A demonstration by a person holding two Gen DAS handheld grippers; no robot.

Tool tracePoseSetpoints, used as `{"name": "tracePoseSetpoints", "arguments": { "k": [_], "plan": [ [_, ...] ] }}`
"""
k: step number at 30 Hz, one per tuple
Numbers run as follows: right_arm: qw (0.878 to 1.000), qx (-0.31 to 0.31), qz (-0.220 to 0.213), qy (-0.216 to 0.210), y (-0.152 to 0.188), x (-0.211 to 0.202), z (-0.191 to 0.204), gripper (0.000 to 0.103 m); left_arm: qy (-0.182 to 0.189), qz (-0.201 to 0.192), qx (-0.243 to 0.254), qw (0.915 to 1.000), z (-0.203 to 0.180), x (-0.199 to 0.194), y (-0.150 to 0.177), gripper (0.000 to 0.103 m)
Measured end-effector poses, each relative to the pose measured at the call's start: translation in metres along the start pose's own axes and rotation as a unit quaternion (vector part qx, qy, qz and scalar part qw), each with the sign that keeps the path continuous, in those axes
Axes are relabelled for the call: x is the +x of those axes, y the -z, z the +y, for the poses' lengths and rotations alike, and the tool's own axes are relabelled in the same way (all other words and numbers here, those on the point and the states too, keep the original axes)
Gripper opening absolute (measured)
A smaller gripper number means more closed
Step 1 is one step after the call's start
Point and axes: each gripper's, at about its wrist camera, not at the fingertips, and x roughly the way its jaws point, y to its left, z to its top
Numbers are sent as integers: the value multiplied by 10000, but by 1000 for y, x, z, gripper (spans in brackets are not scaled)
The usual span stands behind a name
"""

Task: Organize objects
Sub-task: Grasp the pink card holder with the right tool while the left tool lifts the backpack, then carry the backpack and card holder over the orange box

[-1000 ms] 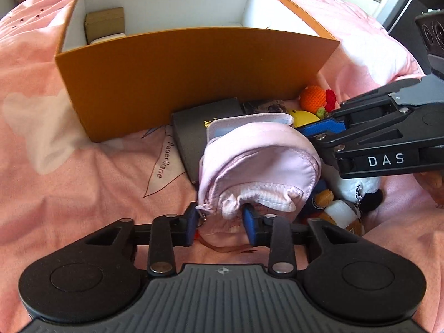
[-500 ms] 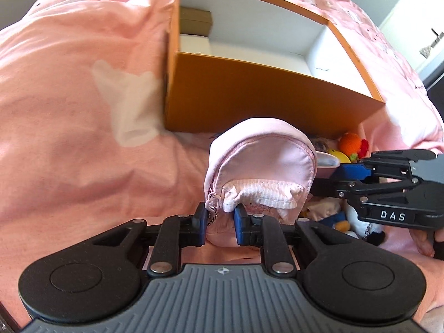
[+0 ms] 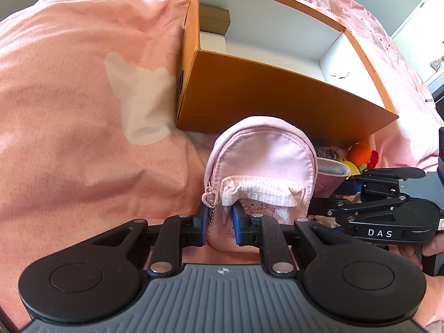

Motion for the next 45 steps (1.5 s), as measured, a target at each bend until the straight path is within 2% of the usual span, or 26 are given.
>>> {"name": "tracePoseSetpoints", "arguments": {
  "k": [2,7,9,10,13,15,18,20,21,23,24,26,30,32,35,37,39,45],
  "plan": [
    [10000,-17,-65,37,0,-3,1,40,12,-34,-1,10000,0,-2,1,19],
    [9996,-104,-275,54,-1,-22,9,23,177,-215,7,9996,1,-13,2,15],
    [9991,-159,-399,68,-3,-34,13,20,275,-311,53,9991,-2,-19,1,13],
    [9986,-207,-480,110,-5,-40,15,19,299,-358,84,9989,-3,-22,1,2],
    [9971,-253,-671,253,-9,-57,17,18,409,-499,165,9978,-8,-32,-1,1],
    [9966,-238,-761,185,-12,-68,16,18,407,-540,215,9975,-10,-35,-1,1],
    [9969,-158,-751,162,-16,-73,14,18,445,-372,202,9981,-11,-30,-1,1],
    [9975,-77,-674,209,-15,-69,11,18,471,-169,38,9987,-6,-24,1,5],
    [9978,-5,-628,205,-15,-67,9,18,417,-154,-24,9990,-4,-22,2,10],
    [9980,164,-588,181,-12,-64,5,18,330,-17,-50,9994,-3,-14,3,34],
    [9979,209,-592,180,-12,-64,4,18,389,132,-94,9991,-2,-8,3,52],
    [9977,262,-603,172,-10,-64,2,18,473,254,-275,9982,0,3,2,54],
    [9977,245,-613,142,-11,-64,1,18,314,333,-415,9981,-1,22,-4,57],
    [9978,234,-601,128,-11,-63,0,18,385,350,-515,9973,-1,29,-5,57],
    [9980,263,-560,95,-12,-58,-2,18,516,338,-641,9960,-1,35,-6,51],
    [9981,289,-543,93,-12,-56,-3,18,512,269,-655,9962,-1,34,-5,35],
    [9980,298,-551,88,-12,-56,-3,18,531,188,-683,9961,1,30,-4,25],
    [9972,211,-705,98,-15,-68,1,18,515,-242,-437,9974,-7,3,-2,18]
  ]
}}
